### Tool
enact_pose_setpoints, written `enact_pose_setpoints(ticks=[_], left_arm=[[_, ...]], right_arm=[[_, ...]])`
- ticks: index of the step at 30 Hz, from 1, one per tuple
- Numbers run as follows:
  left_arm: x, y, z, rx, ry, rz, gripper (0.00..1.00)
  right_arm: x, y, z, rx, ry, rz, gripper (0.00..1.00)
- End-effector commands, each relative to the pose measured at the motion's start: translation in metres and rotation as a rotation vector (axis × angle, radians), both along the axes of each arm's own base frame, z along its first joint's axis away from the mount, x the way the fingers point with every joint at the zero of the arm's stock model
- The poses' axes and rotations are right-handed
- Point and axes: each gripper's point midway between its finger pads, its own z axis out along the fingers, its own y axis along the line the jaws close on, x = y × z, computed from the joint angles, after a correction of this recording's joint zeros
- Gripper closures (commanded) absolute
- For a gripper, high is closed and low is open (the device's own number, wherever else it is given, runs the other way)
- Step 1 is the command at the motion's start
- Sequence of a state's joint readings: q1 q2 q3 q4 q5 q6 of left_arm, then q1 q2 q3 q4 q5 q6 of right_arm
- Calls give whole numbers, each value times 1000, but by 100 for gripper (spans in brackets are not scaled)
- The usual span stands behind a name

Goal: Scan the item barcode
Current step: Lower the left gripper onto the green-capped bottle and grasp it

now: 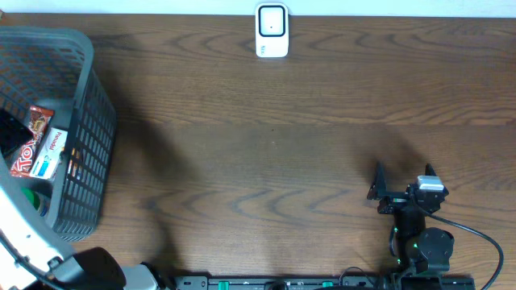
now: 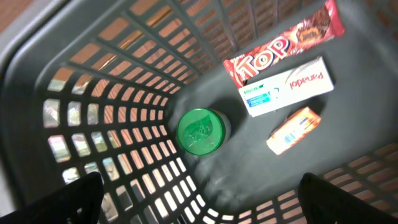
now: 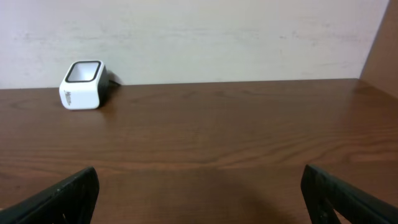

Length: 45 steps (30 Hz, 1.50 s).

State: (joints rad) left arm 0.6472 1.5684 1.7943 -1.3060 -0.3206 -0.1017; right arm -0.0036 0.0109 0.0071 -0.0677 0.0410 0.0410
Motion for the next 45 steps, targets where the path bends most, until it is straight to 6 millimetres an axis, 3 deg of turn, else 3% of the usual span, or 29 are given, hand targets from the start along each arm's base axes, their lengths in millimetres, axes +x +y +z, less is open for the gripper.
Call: enact_pose_setpoints(ticks=[1, 8, 16, 26, 38, 45], left_arm=[[-7, 8, -10, -11, 72, -17, 1], [-32, 18, -25, -70, 95, 56, 2], [-32, 16, -75, -228, 27, 62, 2], [-32, 20, -134, -237, 48, 49, 1], [-59, 43, -138, -227, -2, 208, 2], [-54, 42, -153, -254, -53, 202, 1]], right_arm=[[0, -2, -1, -5, 1, -8, 1], [0, -2, -1, -5, 1, -8, 1], [0, -2, -1, -5, 1, -8, 1], [0, -2, -1, -5, 1, -8, 1], [0, -2, -1, -5, 1, -8, 1], [0, -2, -1, -5, 1, -8, 1]])
